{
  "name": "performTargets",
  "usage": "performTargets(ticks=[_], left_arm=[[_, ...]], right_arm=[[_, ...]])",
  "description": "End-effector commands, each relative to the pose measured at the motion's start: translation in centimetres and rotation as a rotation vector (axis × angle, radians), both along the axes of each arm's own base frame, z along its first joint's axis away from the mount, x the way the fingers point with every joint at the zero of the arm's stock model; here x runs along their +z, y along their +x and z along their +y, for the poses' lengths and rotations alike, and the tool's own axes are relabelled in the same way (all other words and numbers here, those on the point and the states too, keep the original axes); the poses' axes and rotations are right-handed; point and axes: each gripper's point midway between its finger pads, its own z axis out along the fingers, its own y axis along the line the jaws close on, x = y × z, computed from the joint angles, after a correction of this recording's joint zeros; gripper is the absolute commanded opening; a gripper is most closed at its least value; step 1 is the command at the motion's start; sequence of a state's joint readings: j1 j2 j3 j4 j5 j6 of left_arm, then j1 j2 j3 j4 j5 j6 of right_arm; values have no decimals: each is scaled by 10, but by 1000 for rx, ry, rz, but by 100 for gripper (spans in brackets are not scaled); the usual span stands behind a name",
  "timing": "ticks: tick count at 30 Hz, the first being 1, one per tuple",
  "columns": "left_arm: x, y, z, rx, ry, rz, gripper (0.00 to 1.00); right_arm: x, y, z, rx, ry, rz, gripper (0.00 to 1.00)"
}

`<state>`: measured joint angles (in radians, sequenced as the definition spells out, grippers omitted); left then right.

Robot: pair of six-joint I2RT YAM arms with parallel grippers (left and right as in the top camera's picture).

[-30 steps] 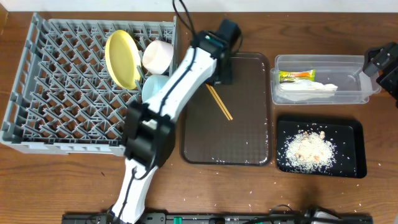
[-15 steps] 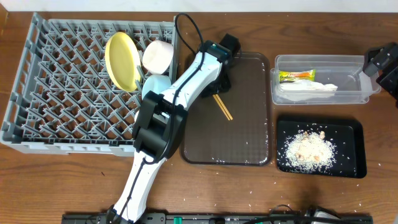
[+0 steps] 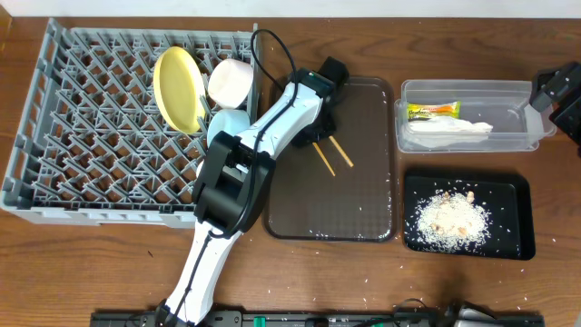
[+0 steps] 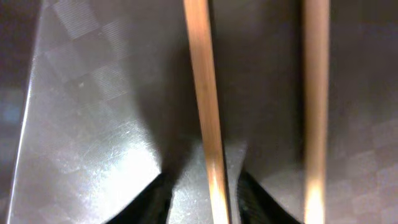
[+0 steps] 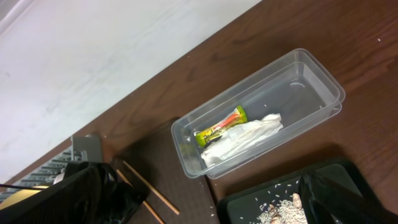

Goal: Sort waste into correct bins and load items into the dishwasher
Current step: 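Carry the chopstick into the rack beside the cups and release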

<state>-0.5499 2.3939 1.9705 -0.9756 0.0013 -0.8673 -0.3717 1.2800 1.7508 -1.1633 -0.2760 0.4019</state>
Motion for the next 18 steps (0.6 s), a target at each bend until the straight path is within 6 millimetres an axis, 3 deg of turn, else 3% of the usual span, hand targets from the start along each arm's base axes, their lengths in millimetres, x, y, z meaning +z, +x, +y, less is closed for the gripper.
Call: performTargets(ticks=[1, 3, 5, 8, 11, 14, 18], left_arm=[[-18, -12, 10, 11, 39, 50, 20], [-16, -16, 7, -5, 21, 71, 8], [-9, -15, 2, -43, -19, 75, 8], [19, -7, -1, -150, -69, 38, 8], [66, 2, 8, -246, -85, -35, 8], [127, 4, 25, -354, -96, -141, 7], [203, -5, 69, -458, -23, -278, 8]], right_arm=[[0, -1, -2, -7, 2, -1, 99], [0, -1, -2, -7, 2, -1, 99], [0, -1, -2, -7, 2, -1, 99], [0, -1, -2, -7, 2, -1, 99], [0, -1, -2, -7, 2, -1, 99], [0, -1, -2, -7, 2, -1, 99], [0, -1, -2, -7, 2, -1, 99]])
